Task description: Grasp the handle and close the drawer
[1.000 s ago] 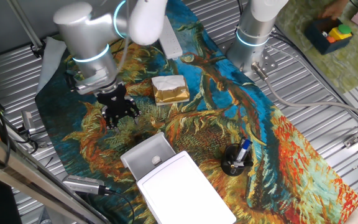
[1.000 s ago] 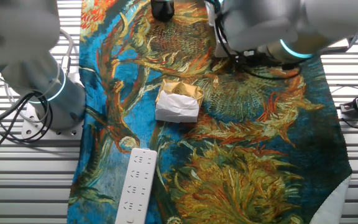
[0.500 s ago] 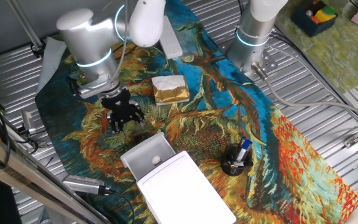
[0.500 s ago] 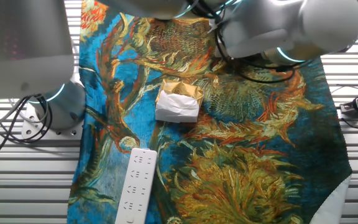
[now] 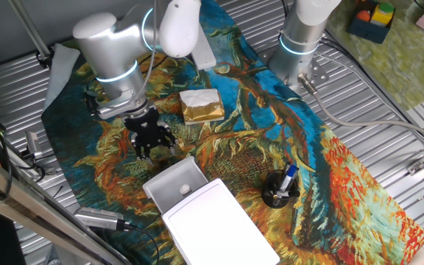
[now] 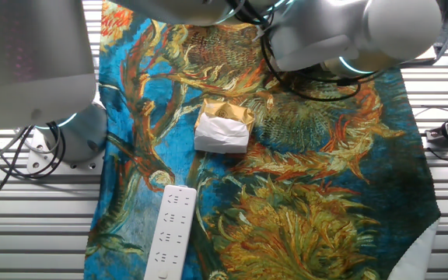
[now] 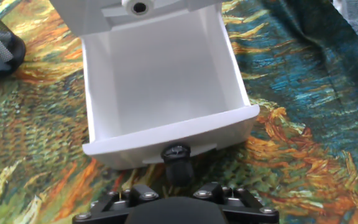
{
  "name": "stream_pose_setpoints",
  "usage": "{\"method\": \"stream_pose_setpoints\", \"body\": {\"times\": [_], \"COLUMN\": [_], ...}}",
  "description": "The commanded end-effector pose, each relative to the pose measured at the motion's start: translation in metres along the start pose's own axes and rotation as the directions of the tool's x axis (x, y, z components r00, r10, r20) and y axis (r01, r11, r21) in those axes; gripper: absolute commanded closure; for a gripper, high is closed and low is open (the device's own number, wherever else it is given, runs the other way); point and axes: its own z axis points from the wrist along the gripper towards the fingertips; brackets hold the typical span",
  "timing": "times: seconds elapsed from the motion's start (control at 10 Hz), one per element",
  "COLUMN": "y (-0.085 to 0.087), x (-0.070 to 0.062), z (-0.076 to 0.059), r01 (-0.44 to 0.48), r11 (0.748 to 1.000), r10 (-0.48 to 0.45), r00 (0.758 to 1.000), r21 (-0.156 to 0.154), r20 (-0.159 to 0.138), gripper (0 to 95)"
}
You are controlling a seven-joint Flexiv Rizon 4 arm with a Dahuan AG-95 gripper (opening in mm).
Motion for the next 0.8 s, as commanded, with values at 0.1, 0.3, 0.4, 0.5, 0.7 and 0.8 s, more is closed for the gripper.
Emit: {"method": "stream_pose_setpoints", "body": {"times": [0.1, 0.3, 0.4, 0.5, 0.7, 0.8], "y": [-0.0021, -0.0041, -0.0047, -0.0051, -0.0053, -0.0055], "x": [-0.0031, -0.0079, -0.0092, -0.0099, -0.0103, -0.0103], "z": [0.0031, 0.007, 0.0083, 0.0091, 0.0094, 0.0095], "r01": [-0.006, -0.01, -0.011, -0.01, -0.011, -0.011], "r11": [1.0, 1.0, 1.0, 1.0, 1.0, 1.0], "r10": [0.006, 0.01, 0.011, 0.01, 0.011, 0.011], "r00": [1.0, 1.0, 1.0, 1.0, 1.0, 1.0], "r21": [0.002, 0.007, 0.007, 0.011, 0.016, 0.019], "r20": [0.002, 0.002, 0.002, -0.001, -0.001, -0.001], "gripper": [38.0, 38.0, 38.0, 38.0, 38.0, 38.0]}}
